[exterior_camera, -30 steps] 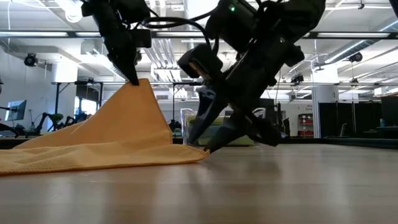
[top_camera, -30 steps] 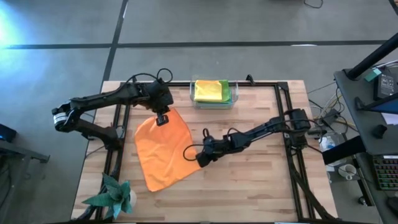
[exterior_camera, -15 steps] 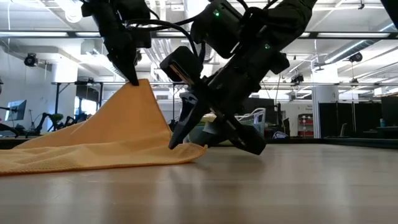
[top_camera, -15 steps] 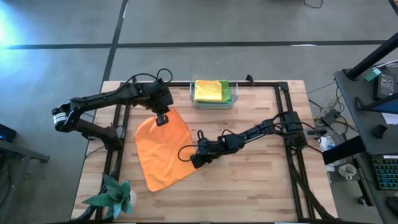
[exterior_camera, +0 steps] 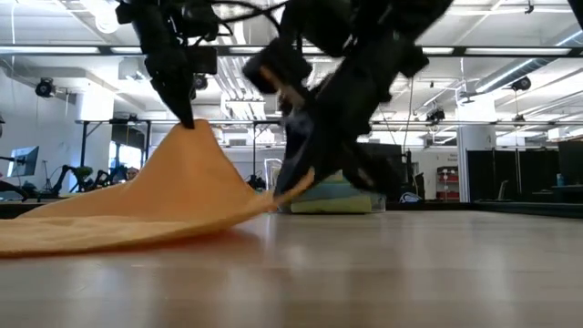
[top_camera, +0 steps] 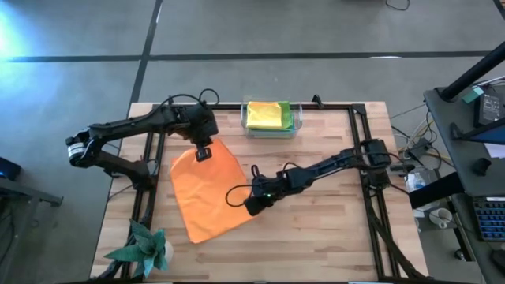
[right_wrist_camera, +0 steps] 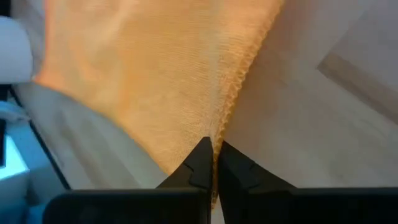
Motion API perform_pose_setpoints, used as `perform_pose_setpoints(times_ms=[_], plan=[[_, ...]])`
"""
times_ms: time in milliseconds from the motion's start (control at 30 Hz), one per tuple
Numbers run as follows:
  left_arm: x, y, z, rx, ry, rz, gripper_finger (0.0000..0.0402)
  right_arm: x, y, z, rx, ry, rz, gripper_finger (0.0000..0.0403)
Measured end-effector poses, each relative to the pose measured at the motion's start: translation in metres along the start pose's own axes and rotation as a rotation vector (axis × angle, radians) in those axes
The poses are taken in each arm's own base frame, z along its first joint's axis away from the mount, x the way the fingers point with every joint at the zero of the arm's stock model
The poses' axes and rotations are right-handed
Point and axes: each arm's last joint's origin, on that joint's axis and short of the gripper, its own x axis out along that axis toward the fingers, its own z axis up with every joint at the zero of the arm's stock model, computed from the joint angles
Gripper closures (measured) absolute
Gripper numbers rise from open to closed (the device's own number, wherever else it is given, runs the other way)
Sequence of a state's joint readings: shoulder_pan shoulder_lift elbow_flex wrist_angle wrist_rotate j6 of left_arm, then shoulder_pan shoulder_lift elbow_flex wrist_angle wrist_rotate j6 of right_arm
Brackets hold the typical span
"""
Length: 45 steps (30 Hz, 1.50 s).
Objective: Fold microfiber towels
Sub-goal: Fold the orange microfiber cloth
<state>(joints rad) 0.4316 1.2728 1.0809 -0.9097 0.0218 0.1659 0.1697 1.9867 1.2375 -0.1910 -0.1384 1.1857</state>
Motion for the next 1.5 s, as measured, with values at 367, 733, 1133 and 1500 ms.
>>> perform_pose_setpoints(times_ms=[367,733,1133,1500], plan=[[0.000,-0.014,0.001,-0.055,-0.009,-0.154,0.0395,-0.075,0.032,-0.002,-0.104,0.112,-0.233,0.0394],[0.000,-0.027,0.003,-0.293,0.015,-0.182,0.0395,-0.119,0.040,-0.001,-0.280,0.201,-0.449,0.0394],[0.006,-0.022,0.030,-0.536,-0.218,-0.121,0.0395,-0.134,0.016,0.014,-0.476,0.005,-0.867,0.0394],[0.017,-0.030,0.030,-0.738,-0.199,-0.024,0.0395,-0.137,-0.005,0.039,-0.767,0.009,-1.095,0.0394]])
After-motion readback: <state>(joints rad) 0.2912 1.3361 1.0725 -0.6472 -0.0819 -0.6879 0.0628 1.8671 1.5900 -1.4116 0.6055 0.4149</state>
